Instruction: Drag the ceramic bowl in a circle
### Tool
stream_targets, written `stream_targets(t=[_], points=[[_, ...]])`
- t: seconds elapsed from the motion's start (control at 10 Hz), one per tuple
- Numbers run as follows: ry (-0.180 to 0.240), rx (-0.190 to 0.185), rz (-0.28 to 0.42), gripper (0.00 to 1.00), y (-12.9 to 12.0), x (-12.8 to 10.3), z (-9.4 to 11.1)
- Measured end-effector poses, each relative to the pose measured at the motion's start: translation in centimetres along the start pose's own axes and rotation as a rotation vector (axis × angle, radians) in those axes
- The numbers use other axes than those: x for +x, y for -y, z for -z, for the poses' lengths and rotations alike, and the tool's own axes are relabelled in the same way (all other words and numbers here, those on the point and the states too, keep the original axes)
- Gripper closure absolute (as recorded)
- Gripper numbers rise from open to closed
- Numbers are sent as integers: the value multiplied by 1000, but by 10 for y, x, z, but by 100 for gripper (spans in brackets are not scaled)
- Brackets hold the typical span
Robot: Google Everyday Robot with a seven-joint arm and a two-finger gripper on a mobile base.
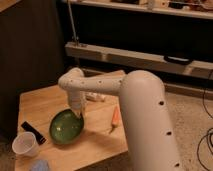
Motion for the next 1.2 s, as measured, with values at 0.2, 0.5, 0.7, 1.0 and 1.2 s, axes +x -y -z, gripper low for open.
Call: stream_targets(t=[0.2, 0.5, 0.7, 1.0, 1.2], points=[[6, -19, -78, 100, -35, -18, 0], [29, -53, -182, 100, -93, -69, -2], [60, -73, -237, 100, -126, -109, -7], [105, -86, -186, 100, -128, -154, -20], [111, -61, -137, 100, -98, -173, -27]])
